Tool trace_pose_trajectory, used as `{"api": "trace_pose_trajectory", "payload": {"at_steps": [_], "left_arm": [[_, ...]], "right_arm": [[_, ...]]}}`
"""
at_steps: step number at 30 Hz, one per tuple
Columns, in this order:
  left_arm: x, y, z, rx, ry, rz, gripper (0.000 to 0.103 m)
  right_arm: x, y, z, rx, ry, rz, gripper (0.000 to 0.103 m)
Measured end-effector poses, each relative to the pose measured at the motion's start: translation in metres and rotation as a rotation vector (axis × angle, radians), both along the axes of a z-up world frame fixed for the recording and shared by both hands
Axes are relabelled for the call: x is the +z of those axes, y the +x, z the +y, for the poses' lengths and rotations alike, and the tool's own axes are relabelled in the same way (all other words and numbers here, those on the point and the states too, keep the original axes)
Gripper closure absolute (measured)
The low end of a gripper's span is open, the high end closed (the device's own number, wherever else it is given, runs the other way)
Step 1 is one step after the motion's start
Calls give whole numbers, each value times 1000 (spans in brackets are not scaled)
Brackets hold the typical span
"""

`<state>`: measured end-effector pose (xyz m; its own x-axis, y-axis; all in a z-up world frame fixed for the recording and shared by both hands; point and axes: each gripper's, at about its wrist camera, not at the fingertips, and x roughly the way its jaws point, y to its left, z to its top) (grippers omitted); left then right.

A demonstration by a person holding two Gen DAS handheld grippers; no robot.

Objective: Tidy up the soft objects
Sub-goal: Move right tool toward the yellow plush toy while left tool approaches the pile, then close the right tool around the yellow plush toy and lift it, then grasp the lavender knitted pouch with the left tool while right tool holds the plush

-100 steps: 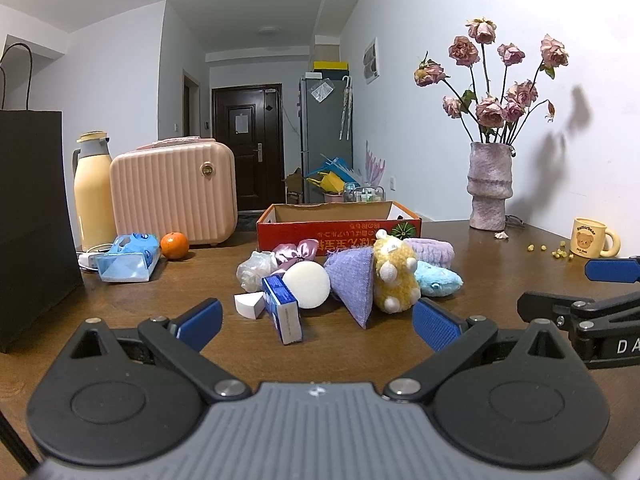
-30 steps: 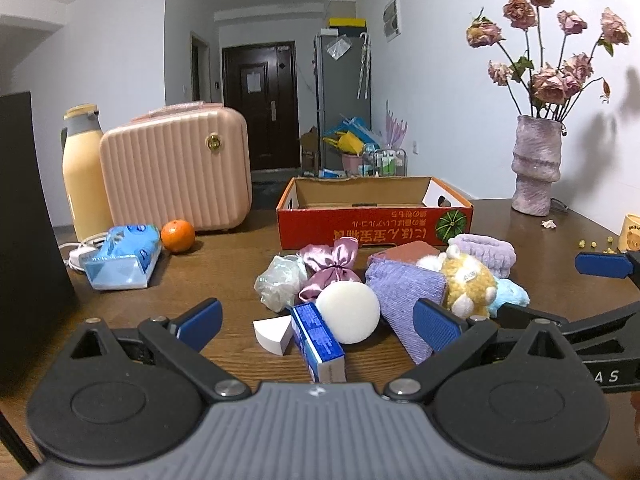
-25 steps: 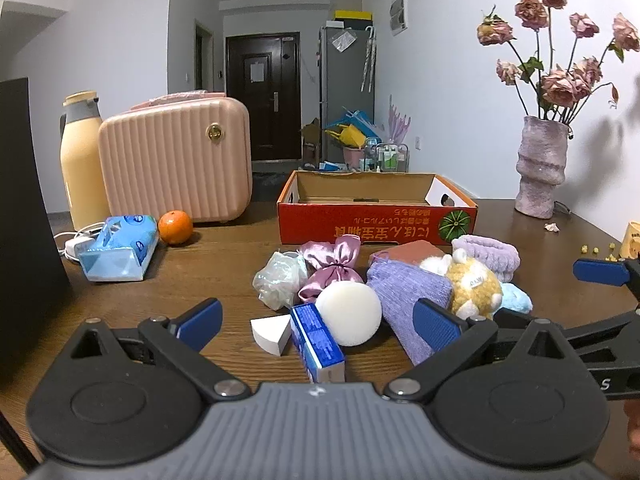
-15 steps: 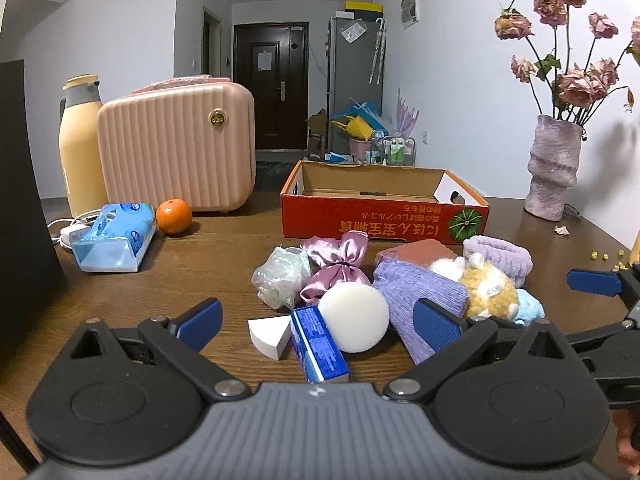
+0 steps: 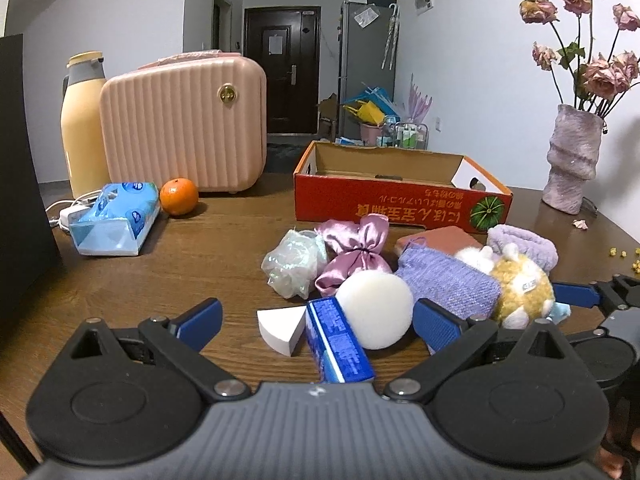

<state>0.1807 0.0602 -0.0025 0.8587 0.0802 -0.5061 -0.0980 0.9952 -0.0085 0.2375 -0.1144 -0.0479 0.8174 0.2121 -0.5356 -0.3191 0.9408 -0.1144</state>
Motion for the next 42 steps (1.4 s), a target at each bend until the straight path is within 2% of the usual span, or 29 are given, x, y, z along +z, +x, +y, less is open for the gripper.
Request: {"api": "trace_pose_trajectory", "payload": {"at_steps": [3,7,10,16,28,42], "left_arm": [[-3,3,2,5,-1,13,0],[-6,3,1,4,0,19,0],[-6,2,-1,1,5,14,0],[-5,-1,0,0,6,-5,0],[-3,-3,1,13,13,-27,0],[0,-11,-36,-38,36,-64,0]], "right_arm": [[-5,5,6,15,3,-6,24],[-10,8,8,31,2,-17,43],[-12,6,7,25,-3,-31,48],[-9,5,-3,25,66,-35,52],[11,-23,-28,-17,152,-135,53],[18,-30,-68,-68,204,-156,52]]}}
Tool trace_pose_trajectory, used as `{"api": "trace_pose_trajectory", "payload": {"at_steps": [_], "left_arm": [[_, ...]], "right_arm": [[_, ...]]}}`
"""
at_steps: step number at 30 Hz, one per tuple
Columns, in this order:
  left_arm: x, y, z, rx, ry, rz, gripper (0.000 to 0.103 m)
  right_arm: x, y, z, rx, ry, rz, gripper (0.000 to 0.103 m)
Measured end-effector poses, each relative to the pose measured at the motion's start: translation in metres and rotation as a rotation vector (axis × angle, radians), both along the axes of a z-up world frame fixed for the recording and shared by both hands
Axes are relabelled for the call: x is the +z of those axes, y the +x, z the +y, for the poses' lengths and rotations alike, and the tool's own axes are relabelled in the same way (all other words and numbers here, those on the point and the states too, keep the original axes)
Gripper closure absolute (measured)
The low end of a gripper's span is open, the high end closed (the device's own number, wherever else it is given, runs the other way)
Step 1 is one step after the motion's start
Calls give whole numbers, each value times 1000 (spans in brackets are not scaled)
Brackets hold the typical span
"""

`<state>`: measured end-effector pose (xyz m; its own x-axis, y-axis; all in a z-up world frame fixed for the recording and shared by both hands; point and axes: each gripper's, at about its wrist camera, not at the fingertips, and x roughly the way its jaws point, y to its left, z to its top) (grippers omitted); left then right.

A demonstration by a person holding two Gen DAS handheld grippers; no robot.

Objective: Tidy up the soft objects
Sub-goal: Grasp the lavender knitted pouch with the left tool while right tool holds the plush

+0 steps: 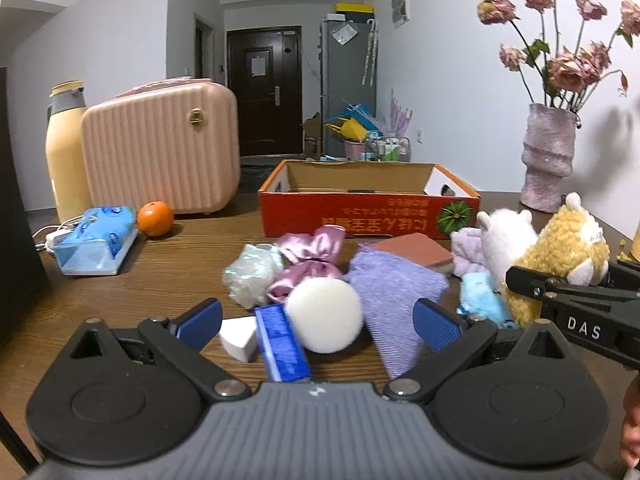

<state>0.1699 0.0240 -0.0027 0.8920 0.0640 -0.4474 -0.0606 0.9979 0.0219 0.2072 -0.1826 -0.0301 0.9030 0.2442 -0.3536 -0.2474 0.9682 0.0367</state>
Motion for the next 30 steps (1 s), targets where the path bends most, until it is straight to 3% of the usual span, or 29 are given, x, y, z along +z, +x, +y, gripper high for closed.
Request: {"api": "trace_pose_trajectory", "payload": {"at_steps": [16,30], "left_arm": [[-14,17,-52,-59,61,26,0],[-20,39,-78,-90,127,1,0]], "right_arm": [[0,8,-45,-43,-1,-10,52],[-2,11,-51,-62,-5,-3,52]]}}
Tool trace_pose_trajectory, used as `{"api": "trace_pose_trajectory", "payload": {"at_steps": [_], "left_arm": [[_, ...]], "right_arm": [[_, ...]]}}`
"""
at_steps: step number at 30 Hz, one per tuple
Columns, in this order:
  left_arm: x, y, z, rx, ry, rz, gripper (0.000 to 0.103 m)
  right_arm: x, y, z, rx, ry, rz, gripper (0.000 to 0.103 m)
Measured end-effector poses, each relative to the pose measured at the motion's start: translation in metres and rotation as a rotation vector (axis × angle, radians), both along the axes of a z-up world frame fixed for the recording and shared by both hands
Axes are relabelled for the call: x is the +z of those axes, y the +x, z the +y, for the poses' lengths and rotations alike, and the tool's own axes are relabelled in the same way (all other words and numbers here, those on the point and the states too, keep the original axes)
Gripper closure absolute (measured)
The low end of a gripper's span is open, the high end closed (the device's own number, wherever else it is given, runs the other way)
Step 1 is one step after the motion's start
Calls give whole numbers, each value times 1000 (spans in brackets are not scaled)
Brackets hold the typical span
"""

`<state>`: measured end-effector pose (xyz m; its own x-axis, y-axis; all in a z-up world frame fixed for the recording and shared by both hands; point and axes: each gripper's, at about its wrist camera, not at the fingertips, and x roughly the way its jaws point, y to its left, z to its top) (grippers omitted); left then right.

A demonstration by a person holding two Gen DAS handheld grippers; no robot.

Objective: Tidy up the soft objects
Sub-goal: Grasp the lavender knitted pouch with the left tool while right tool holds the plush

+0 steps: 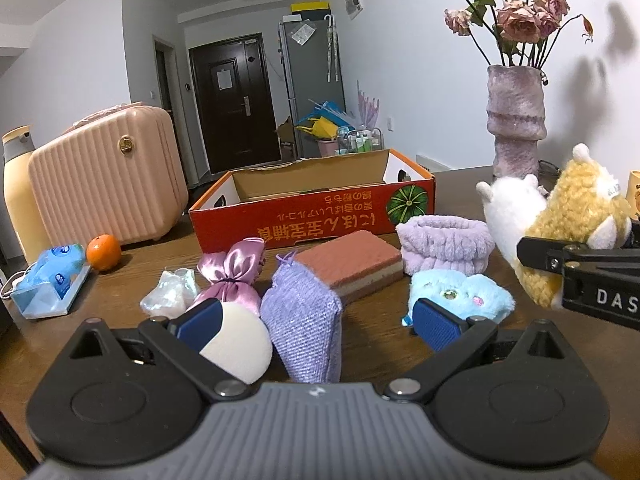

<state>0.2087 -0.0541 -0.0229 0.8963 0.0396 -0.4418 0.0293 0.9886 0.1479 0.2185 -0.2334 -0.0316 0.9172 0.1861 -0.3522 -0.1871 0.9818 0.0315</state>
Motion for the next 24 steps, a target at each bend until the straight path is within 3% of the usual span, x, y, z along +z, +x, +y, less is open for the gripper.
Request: {"api": "trace_pose_trajectory", "payload": {"at_steps": [5,10,15,24], "left_arm": [[-3,9,0,-9,-10,0,4],[-8,19,-6,-15,30,-6,8],[-13,29,-11,-20,61,-12,21],[-23,52,-6,-38,43,57,41]], "right_arm": [[-1,1,1,-2,-4,2,52],[-1,1,2,-5,-7,6,52],[-2,1,2,-7,-7,8,52],[-2,3,2,-7,-9,14,52]]}}
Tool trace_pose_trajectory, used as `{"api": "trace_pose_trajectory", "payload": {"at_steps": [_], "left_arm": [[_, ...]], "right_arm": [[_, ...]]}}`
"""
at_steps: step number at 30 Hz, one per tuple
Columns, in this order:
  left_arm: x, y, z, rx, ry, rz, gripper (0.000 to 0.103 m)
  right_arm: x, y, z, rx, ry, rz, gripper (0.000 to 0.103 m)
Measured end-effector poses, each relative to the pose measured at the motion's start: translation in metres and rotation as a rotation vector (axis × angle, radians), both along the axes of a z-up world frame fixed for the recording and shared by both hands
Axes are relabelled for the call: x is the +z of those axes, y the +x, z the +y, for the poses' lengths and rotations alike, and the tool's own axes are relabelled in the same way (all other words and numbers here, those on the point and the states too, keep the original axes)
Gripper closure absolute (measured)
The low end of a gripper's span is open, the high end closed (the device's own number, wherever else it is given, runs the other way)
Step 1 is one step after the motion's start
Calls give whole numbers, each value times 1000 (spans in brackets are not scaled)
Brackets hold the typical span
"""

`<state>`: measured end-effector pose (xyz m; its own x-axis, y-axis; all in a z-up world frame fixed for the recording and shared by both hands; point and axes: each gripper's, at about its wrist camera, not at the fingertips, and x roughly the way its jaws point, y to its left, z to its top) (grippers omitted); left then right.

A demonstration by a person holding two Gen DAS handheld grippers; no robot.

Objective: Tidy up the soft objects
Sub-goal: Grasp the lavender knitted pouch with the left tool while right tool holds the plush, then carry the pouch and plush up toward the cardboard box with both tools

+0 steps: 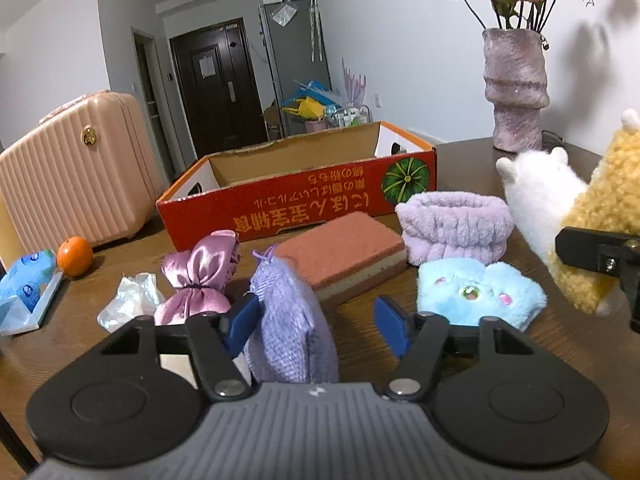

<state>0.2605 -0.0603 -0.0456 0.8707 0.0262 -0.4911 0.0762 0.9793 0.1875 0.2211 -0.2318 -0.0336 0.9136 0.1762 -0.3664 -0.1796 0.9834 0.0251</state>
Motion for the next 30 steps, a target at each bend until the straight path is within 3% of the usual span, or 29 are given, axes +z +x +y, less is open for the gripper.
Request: {"api": "trace_pose_trajectory", "payload": {"at_steps": [3,5,9,30], "left_arm": [[-2,1,1,0,0,14,51],[-2,0,1,-4,0,15,64],[-1,-1,4,-6,-7,20,75],[29,-25,15,-39,-100,-72,79]], "right_arm": [[-1,1,1,-1,-3,3,52],[-2,2,1,-3,-4,7,52],[-3,3,1,-7,-6,10,52],[-1,4,-2,-41,14,-30,52]]}}
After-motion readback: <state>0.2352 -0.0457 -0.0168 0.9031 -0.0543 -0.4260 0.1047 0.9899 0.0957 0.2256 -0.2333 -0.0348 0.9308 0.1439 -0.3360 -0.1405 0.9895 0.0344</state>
